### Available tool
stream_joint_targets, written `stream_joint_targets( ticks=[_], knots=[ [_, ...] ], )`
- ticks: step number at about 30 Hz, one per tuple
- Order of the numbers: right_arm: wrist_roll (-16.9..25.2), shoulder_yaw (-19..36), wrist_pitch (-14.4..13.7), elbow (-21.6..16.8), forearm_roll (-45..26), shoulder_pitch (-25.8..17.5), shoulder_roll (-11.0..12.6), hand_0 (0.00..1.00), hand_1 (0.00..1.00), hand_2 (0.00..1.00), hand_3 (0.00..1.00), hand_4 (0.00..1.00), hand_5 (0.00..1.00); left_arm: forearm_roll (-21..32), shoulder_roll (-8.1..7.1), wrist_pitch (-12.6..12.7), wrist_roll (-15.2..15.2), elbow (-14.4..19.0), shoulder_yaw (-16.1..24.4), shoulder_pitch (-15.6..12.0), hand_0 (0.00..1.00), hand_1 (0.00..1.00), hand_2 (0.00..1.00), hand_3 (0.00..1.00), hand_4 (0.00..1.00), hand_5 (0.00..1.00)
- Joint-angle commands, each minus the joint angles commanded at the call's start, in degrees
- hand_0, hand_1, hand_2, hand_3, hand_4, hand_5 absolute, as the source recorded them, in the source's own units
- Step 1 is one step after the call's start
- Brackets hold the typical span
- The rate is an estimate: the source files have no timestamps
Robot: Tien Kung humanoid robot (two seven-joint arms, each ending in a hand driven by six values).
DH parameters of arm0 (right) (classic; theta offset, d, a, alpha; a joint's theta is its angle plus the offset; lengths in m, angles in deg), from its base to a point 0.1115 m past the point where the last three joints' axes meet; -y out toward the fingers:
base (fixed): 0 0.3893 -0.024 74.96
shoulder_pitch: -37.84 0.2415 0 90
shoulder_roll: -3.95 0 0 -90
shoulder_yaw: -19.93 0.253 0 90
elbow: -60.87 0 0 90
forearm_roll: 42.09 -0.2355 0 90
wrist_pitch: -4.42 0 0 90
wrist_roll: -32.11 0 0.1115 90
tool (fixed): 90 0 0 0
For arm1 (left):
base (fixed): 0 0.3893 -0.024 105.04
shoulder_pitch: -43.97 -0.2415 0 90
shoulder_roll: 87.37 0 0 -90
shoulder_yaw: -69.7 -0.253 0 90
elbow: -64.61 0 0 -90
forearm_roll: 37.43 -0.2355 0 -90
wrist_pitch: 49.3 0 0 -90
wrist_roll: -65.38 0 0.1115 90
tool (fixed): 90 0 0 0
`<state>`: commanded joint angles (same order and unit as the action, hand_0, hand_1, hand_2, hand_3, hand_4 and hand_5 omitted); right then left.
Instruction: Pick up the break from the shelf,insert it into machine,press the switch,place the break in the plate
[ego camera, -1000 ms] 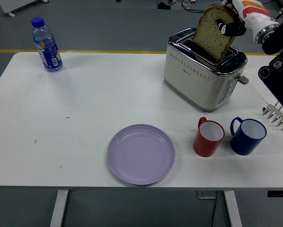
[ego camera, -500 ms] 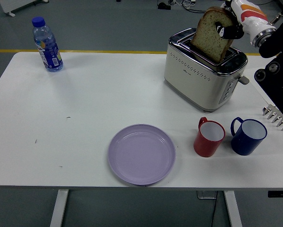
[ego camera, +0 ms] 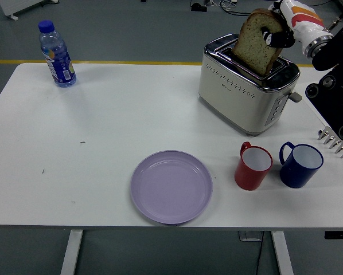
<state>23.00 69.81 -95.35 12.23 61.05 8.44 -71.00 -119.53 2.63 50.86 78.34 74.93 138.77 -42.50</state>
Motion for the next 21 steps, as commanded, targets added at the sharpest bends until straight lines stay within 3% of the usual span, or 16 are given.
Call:
stream_joint_targets(
  ticks=[21],
  knots=[
    [0.5, -1.1, -0.1, 2.8, 1.4, 1.0, -1.8, 0.025, 0.102, 0.23, 0.325, 0.212, 0.002, -0.5, 0.0, 0.3, -0.2, 0.0, 0.5, 0.4, 0.614, 0.485, 0.452, 0.569, 0.361, 0.898]
  ],
)
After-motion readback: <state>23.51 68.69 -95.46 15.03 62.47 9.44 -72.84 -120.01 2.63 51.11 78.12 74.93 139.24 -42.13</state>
